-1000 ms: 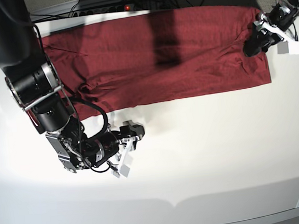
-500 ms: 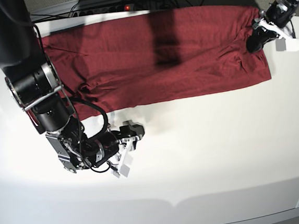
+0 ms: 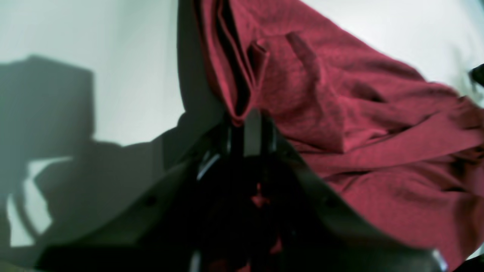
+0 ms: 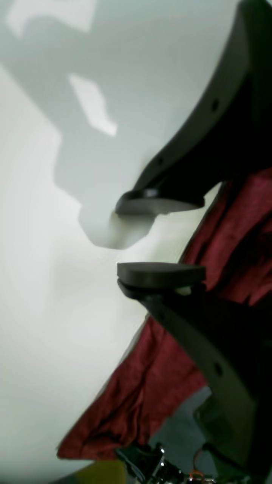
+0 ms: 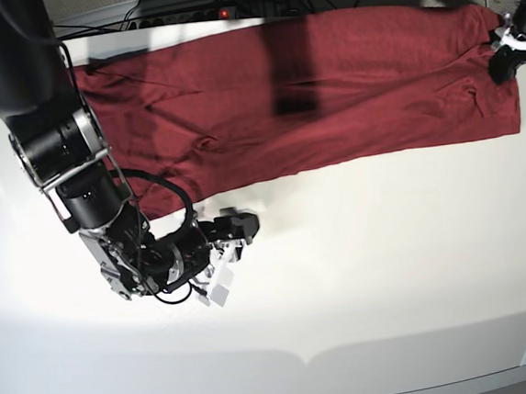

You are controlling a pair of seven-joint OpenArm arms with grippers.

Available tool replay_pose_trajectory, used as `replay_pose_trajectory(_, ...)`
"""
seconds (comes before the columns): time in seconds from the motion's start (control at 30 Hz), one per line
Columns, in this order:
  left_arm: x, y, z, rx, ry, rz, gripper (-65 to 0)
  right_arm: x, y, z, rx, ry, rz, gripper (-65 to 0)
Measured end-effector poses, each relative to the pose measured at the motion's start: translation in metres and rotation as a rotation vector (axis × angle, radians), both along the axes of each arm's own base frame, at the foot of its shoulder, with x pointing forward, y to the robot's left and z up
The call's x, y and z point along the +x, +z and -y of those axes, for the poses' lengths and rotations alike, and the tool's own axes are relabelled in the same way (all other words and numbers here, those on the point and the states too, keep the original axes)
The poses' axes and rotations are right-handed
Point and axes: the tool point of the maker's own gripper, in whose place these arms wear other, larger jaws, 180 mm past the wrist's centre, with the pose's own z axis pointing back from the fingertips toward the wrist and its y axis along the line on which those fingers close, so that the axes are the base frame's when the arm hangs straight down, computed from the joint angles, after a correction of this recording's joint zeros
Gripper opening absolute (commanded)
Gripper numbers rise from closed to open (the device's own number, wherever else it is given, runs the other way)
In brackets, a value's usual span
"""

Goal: Fold the T-shirt properly

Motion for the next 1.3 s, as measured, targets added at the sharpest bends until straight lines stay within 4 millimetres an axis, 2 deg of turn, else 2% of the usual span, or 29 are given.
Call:
replay_pose_trajectory(0.13,0.004,0.005,-0.029,0.058,0.068,-0.023,-65.0,0.005,0.006,-0.001,0.011,-0.006,0.008,-43.6)
replay_pose_trajectory(0.2,0.004,0.008,-0.03,0.043,0.065,-0.029,-65.0,0.014,0.019,-0.002,0.041,-0.021,0.018,-43.6)
replay_pose_trajectory(0.3,0.009,0.014,-0.023,-0.028,0.085,0.014,-65.0,0.037,0.05,0.004,0.092,-0.053,0.058,-43.6)
replay_pose_trajectory(0.4,0.013,0.023,-0.014,-0.09,0.068,0.059,-65.0,0.057,0.074,0.028,0.067,-0.071,0.103,-43.6)
replay_pose_trajectory(0.53,0.02,0.036,0.006,-0.182,0.035,0.083,-65.0,0.07,0.089,0.072,0.012,-0.122,0.139,-43.6)
replay_pose_trajectory(0.67,0.029,0.053,0.058,-0.302,-0.015,0.155,-65.0,0.073,0.097,0.113,-0.034,-0.176,0.156,-43.6)
replay_pose_trajectory(0.8,0.03,0.05,0.128,-0.424,-0.053,0.182,-65.0,0.072,0.1,0.148,-0.071,-0.226,0.159,-43.6)
replay_pose_trajectory(0.9,0.034,0.049,0.182,-0.533,-0.096,0.188,-65.0,0.067,0.105,0.167,-0.058,-0.259,0.146,-43.6)
replay_pose_trajectory(1.0,0.046,0.053,0.224,-0.587,-0.134,0.21,-65.0,0.065,0.112,0.182,-0.041,-0.291,0.145,-43.6)
replay_pose_trajectory(1.17,0.058,0.04,0.279,-0.541,-0.21,0.13,-65.0,0.059,0.116,0.207,-0.065,-0.328,0.144,-43.6)
replay_pose_trajectory(1.3,0.065,0.042,0.299,-0.502,-0.286,0.129,-65.0,0.054,0.117,0.225,-0.091,-0.347,0.137,-43.6)
